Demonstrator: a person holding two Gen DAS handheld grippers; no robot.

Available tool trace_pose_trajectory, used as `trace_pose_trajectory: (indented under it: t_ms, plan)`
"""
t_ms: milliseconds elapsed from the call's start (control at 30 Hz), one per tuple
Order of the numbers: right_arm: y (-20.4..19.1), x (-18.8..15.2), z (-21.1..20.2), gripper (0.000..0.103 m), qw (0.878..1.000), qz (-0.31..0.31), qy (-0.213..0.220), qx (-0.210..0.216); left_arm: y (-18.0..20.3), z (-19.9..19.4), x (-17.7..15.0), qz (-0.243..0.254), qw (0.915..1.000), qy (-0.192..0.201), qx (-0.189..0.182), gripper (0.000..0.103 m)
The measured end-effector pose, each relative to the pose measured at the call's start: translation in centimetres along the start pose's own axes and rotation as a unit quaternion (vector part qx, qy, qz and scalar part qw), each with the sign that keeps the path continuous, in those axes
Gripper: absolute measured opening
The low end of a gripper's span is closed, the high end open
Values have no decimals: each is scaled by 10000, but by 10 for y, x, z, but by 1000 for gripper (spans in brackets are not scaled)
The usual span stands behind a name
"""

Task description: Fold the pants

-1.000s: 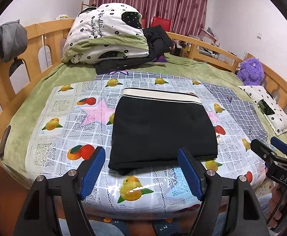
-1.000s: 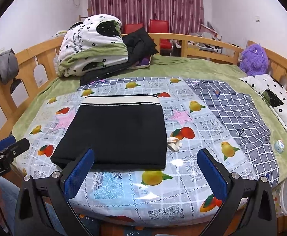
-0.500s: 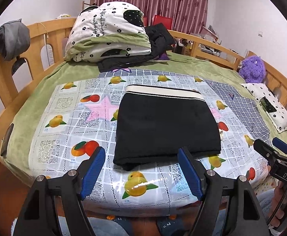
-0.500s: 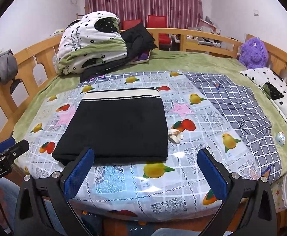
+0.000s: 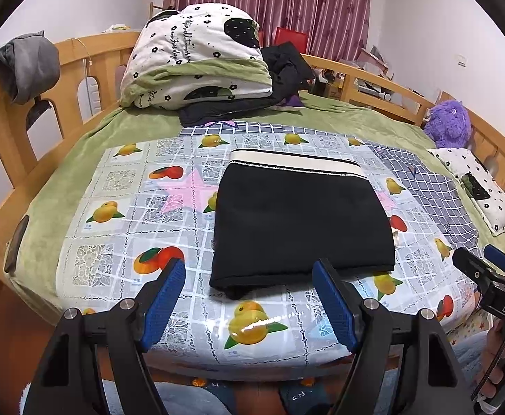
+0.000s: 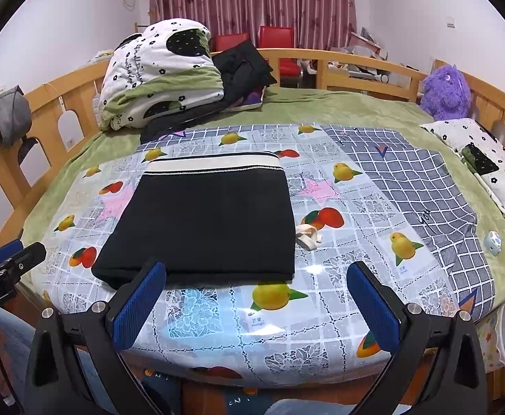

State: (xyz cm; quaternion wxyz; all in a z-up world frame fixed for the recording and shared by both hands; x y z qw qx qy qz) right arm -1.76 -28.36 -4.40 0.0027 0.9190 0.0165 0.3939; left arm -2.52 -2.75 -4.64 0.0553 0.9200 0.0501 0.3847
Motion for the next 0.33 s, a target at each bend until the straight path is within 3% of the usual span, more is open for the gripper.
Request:
trace_pose_trajectory:
  t_ms: [333]
  plan:
    - [0, 0, 2, 103, 10000, -20, -15, -11, -3, -1, 0, 39, 10000, 52, 21, 74]
Point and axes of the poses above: each gripper's, at about its wrist camera, not at the fingertips, and z roughly the way its jaws point, y to its right, x to its top, the point moved 5 cm from there along z, roughly the way its jaws point, and after that the axes turned 4 degrees about -z, right-handed, at the moved point
